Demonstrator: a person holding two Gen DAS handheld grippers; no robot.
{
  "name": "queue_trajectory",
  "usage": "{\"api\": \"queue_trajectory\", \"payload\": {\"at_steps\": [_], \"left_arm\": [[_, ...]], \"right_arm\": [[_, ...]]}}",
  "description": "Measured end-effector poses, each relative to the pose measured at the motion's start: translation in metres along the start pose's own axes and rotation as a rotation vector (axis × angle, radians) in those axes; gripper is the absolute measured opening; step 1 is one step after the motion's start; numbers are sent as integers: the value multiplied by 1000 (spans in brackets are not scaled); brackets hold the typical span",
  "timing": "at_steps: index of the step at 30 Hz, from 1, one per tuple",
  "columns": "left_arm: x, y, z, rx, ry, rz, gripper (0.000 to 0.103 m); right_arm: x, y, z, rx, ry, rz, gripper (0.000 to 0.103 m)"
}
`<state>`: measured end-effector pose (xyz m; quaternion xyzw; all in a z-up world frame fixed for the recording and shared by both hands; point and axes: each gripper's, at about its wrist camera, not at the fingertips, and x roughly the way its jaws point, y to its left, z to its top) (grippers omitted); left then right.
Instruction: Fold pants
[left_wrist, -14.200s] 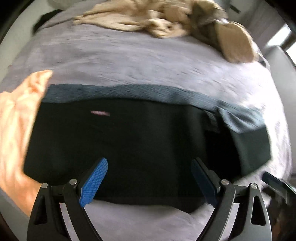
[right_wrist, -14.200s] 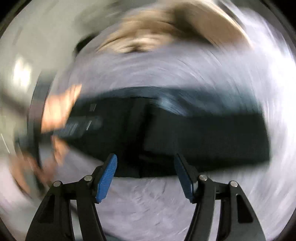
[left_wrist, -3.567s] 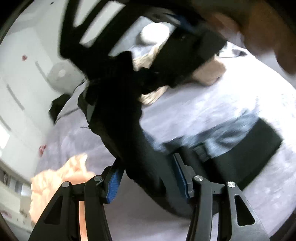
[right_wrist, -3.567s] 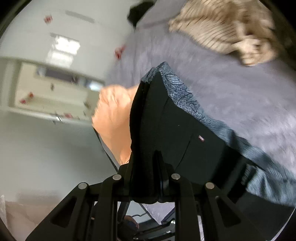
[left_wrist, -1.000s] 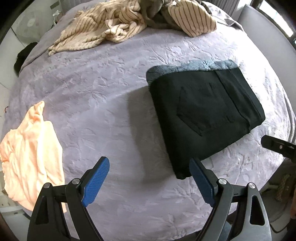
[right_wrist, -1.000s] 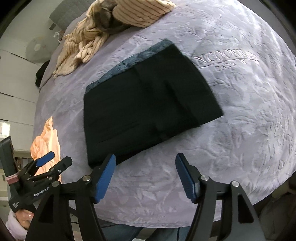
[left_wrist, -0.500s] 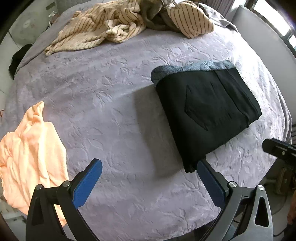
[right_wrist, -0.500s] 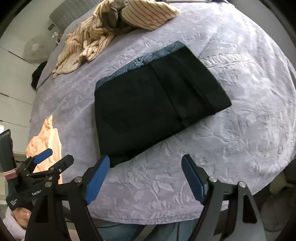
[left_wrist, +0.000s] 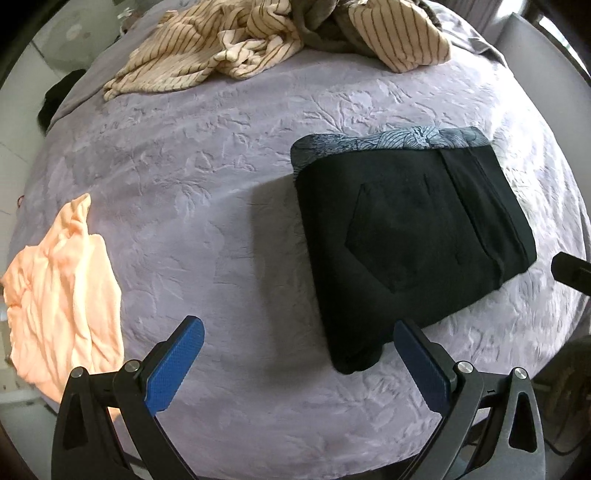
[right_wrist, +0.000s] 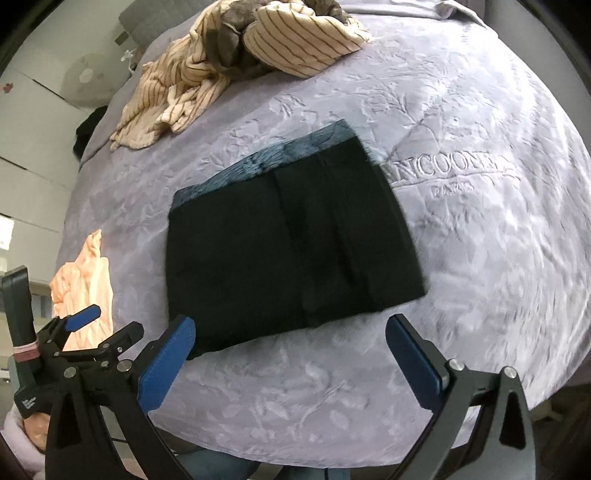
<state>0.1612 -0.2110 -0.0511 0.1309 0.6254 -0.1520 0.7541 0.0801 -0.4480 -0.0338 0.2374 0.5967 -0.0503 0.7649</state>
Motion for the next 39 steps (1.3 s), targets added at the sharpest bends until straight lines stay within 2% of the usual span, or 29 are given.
{"api": "queue_trajectory", "payload": {"at_steps": [4,11,16,39], "left_arm": [[1,-15,4,-47,25,21,103],[-6,-33,9,-125,23,71,103],[-7,-40,10,-147,34,94,103],[2,-42,19,-133,57,101,103]], "right_arm": [[4,-23,16,-12,36,22,103],[9,-56,35,-52,85,60,103],[14,-70,46,-62,102,76,103],[31,-71,52,-35,153,104,103]]}}
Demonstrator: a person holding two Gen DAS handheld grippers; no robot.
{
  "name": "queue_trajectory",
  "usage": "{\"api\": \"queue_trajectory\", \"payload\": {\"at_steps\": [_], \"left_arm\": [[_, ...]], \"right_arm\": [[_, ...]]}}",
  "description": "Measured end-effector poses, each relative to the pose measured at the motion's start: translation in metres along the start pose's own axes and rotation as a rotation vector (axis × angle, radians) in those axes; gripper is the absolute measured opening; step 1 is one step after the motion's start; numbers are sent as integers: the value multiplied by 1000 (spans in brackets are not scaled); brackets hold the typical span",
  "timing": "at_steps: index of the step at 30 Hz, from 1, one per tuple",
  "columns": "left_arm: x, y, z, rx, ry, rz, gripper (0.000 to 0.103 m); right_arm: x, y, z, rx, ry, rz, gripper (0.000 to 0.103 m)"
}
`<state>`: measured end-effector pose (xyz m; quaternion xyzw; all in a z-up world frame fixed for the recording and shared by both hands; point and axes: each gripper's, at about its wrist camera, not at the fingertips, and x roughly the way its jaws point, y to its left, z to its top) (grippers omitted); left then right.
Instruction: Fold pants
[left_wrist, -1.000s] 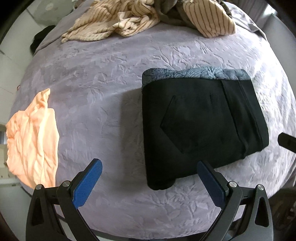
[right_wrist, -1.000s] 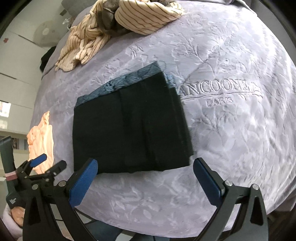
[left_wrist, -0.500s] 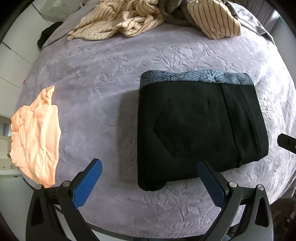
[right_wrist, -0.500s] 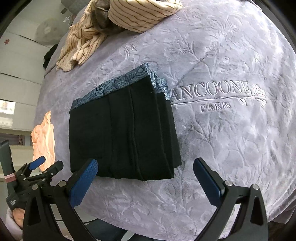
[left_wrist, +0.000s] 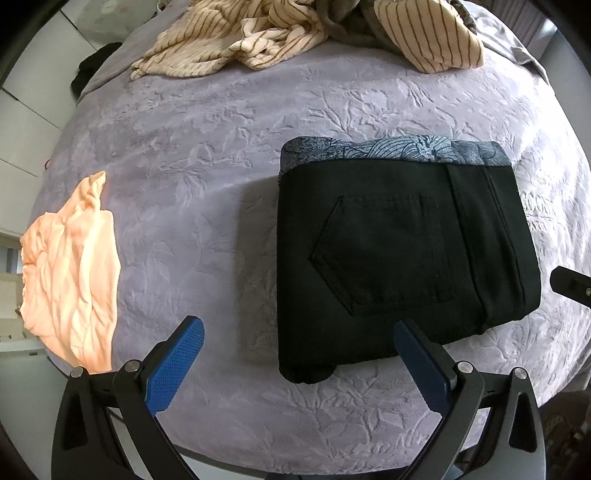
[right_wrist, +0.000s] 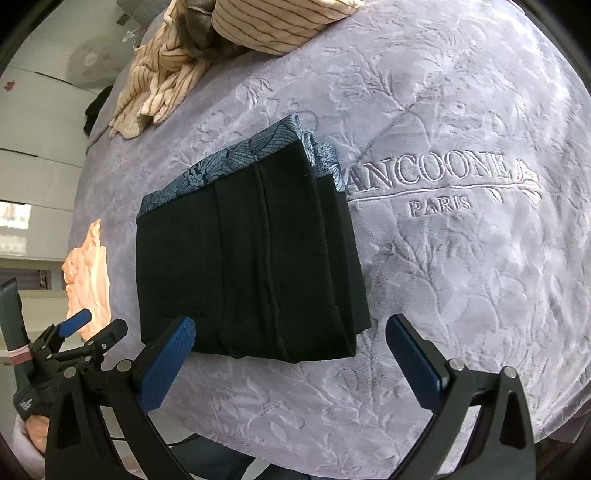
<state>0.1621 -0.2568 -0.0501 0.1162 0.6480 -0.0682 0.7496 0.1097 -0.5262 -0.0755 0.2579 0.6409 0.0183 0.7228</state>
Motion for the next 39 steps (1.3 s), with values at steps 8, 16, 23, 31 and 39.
{"api": "queue_trajectory", "payload": {"at_steps": [8,16,23,31,39], "left_arm": [[4,0,0,-1,6,0,103],[12,3,3,-12,26,-3,103],[22,2,7,-13,31,12,103],[31,8,27,-23,1,-63,103],[48,20,58,-92,-49,-89,103]], "right_arm": [[1,0,1,-1,4,-1,103],[6,-1,6,-8,14,-1,103],[11,-8,11,0,25,5,103],[17,-14,27,-25,24,32,103],[34,-17,81,-34,-12,116,71]]}}
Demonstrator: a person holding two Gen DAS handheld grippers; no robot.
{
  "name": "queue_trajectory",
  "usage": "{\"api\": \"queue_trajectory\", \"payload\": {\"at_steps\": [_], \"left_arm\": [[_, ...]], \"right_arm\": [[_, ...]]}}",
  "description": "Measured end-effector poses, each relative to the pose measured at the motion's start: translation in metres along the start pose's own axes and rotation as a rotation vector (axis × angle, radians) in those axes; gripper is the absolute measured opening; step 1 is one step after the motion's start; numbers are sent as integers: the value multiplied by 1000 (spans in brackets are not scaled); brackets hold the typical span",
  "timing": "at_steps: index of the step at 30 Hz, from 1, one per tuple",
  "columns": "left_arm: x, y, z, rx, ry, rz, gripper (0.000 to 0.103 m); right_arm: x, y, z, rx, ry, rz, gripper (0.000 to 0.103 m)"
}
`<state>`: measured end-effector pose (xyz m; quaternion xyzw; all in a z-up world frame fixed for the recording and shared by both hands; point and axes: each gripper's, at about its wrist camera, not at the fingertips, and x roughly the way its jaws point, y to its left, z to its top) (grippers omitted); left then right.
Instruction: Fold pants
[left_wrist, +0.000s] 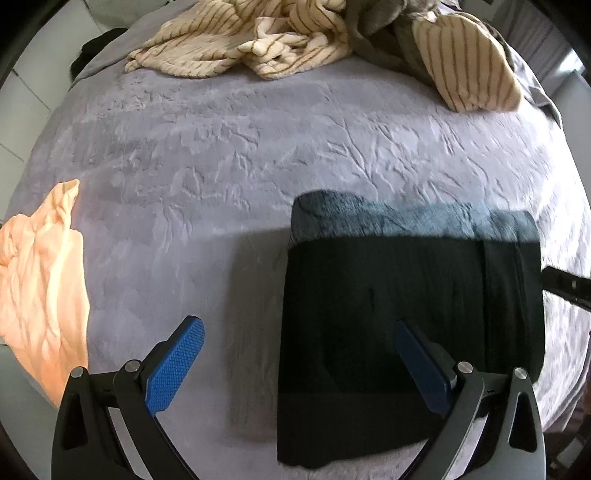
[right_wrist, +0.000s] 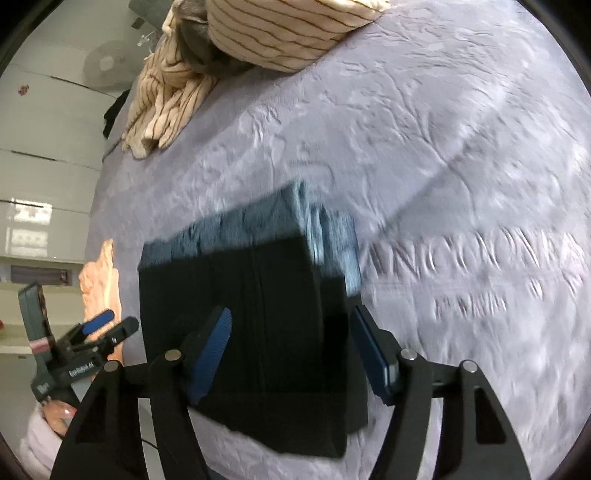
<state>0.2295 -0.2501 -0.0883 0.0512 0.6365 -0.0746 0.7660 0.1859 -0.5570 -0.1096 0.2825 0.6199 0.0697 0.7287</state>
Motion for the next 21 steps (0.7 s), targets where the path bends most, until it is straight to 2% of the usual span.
{"api": "queue_trajectory", "payload": {"at_steps": [3,4,5,7,8,12,14,16,19,21], "left_arm": [[6,1,3,-22,-10,-7,103],[6,2,3,-26,-19,-11,103],[6,2,2,-29,-24,-14,103],[8,3,0,-28,-25,-22,103],[8,3,-1,-26,-26,-23,103],[19,1,-7,-10,2,-13,103],[29,-1,-10,-6,30,-7,103],[31,-3,-11,-8,35,-12,103],[30,-9,-12,17,31,0,103],[30,-12,-12,29,31,2,103]], "right_arm": [[10,-3,19,8,-8,11,70],[16,-5,24,13,3,18,65],[21,-6,27,18,14,10,48],[22,-8,28,9,1,-12,30],[19,-9,26,3,-8,3,25],[14,-12,16,-35,-21,-23,23],[21,-19,17,-11,-11,-34,23],[22,-20,19,20,-17,-19,23],[17,-11,16,-38,-28,-44,25],[15,-13,13,-31,-18,-39,26]]}}
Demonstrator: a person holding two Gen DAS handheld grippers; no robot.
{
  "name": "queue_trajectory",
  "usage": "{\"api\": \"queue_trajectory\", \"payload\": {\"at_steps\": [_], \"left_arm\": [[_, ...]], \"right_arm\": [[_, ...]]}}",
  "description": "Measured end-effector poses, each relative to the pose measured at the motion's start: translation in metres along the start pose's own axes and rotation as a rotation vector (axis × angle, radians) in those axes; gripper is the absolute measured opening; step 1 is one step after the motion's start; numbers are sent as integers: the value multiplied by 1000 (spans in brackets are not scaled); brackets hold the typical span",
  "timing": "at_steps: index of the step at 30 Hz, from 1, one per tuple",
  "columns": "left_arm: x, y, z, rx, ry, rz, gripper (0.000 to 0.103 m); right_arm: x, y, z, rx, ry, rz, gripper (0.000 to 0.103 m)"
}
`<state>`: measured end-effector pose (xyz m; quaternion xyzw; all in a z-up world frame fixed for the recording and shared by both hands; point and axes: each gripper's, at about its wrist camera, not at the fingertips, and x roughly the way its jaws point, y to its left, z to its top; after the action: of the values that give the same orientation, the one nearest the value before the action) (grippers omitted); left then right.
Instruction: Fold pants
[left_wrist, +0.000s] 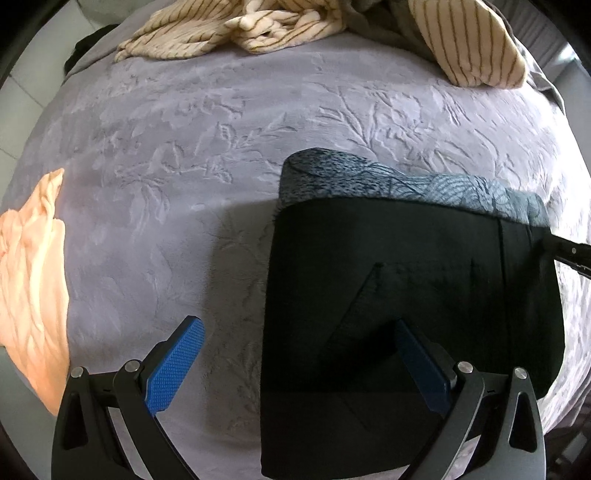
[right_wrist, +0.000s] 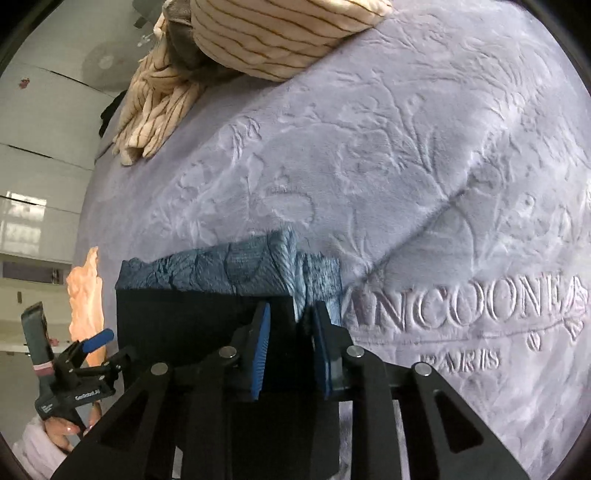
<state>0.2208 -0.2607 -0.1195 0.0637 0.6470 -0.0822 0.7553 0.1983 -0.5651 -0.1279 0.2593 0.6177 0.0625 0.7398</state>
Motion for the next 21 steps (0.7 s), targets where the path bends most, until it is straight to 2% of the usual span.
{"api": "queue_trajectory", "payload": {"at_steps": [6,8,11,17,21], "left_arm": [[0,-1,2,-5,8,-5,103],[0,-1,2,-2,7,-4,103],[1,-3,2,2,8,-2,103],[-1,-7,0,6,9,4,103],[-2,-9,-1,9,9,6,103]], "right_arm": [[-9,-11,-20,53,18,31,29],[-12,-16,-29,71,21,30,39],[-15,-21,-39,93,24,31,47],[-18,-27,-50,119,37,39,58],[-19,-30,-57,126,44,37,61]]}}
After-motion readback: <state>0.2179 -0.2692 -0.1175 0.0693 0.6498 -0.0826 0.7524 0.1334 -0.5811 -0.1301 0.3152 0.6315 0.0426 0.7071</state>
